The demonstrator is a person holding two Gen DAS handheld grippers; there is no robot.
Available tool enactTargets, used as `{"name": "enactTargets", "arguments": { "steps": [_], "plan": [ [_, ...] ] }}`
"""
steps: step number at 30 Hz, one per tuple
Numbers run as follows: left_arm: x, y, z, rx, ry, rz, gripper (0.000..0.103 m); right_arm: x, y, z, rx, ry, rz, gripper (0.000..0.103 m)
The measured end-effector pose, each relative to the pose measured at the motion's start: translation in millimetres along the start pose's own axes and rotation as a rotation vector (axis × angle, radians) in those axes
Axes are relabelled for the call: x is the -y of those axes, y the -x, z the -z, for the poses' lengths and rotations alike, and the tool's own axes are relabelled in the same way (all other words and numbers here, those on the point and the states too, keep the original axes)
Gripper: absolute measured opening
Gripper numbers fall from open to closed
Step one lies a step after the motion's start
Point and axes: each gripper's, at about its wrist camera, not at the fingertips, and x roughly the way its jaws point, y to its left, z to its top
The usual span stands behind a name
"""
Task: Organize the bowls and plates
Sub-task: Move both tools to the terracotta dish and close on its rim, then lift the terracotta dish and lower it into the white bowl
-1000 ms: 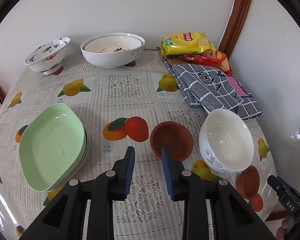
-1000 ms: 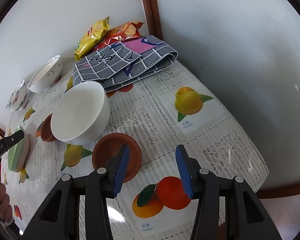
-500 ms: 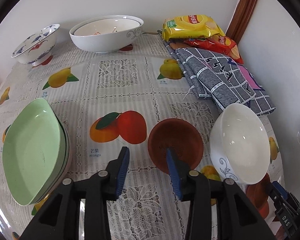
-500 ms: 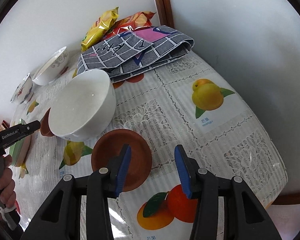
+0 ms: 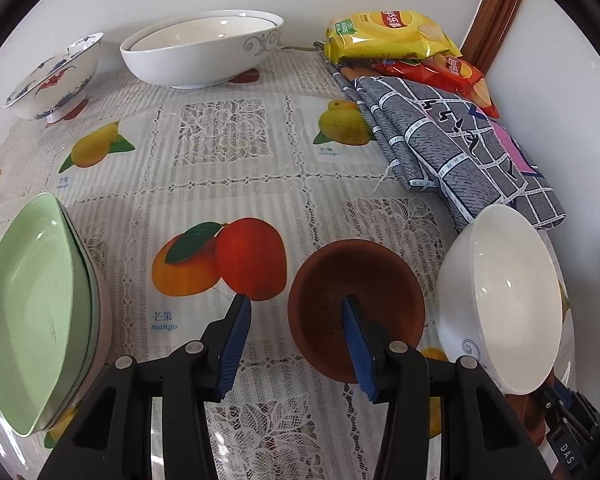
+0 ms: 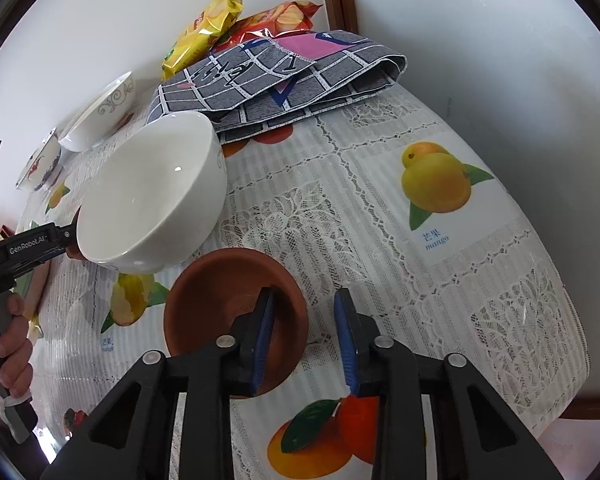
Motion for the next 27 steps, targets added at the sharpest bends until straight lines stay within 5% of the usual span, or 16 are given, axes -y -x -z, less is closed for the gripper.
{"name": "enactTargets", "arguments": {
  "steps": [4, 17, 27],
  "plan": [
    [3.1, -3.2, -0.1, -0.002, -0.008, 0.007, 0.044, -5.6, -3.3, -2.7, -0.001, 0.012, -0.011, 0.020],
    [10.9, -5.1, 3.4, 0.010, -0.035, 0.017, 0.021, -9.6, 2.2, -3.0, 0.032, 0.002, -0.003, 0.009],
    [9.0, 11.4, 6.3, 0.041, -0.062, 0.036, 0.008, -14.7, 13.8, -2.1, 0.061, -0.005, -0.003, 0.008]
  ]
}}
